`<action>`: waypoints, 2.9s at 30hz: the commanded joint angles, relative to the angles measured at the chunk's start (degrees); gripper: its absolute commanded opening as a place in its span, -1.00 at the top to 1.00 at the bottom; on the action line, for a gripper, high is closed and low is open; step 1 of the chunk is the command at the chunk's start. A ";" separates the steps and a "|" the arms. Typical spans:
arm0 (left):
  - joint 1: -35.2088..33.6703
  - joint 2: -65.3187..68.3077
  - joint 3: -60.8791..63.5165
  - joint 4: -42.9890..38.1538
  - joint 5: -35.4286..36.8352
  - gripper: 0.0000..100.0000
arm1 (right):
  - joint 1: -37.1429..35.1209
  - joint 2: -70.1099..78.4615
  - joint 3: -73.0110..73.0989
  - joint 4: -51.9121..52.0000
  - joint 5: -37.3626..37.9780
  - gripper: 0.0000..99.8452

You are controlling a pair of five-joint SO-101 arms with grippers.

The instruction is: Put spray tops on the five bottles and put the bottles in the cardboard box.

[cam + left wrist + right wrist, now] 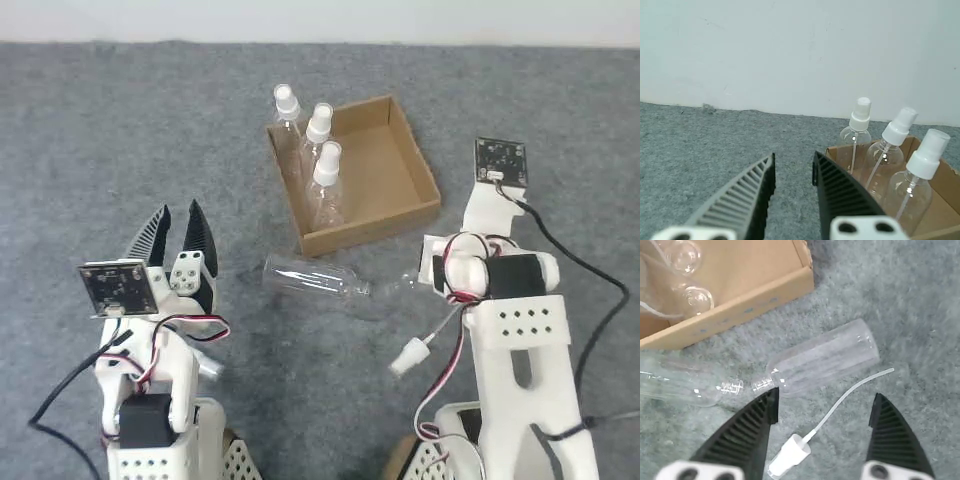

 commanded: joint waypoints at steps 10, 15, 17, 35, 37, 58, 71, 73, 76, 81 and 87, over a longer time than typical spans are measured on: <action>-0.35 -0.88 -0.40 -1.93 -0.70 0.78 | -0.57 -2.51 -3.78 -0.22 23.30 0.51; -0.35 -0.88 -0.40 -1.93 -0.70 0.78 | -0.57 -2.33 -3.78 -0.13 28.92 0.51; -0.35 -0.88 -0.40 -1.93 -0.70 0.78 | -0.57 -2.33 -3.78 0.22 30.33 0.51; -0.35 -0.88 -0.31 -1.93 -0.70 0.78 | -7.34 -2.33 -3.78 4.35 42.37 0.51; -0.35 -0.88 -0.31 -1.93 -0.70 0.78 | -7.34 -2.33 -3.78 4.35 43.69 0.51; -0.35 -0.88 -0.31 -1.93 -0.70 0.78 | -7.60 -2.24 -3.78 3.82 56.79 0.51; -0.35 -0.88 -0.31 -1.93 -0.70 0.78 | -10.15 -0.13 -3.43 4.26 66.81 0.51; -0.35 -0.88 -0.31 -1.93 -0.70 0.78 | -10.15 2.59 -3.43 3.91 67.96 0.51; -0.35 -0.88 -0.31 -1.93 -0.70 0.78 | -10.15 6.99 -3.87 3.38 68.66 0.51; -0.35 -0.88 -0.31 -1.93 -0.70 0.78 | -10.24 12.62 -3.78 1.10 73.23 0.51; -0.35 -0.88 -0.22 -2.02 -0.70 0.78 | -10.15 17.63 -3.78 -1.01 77.80 0.51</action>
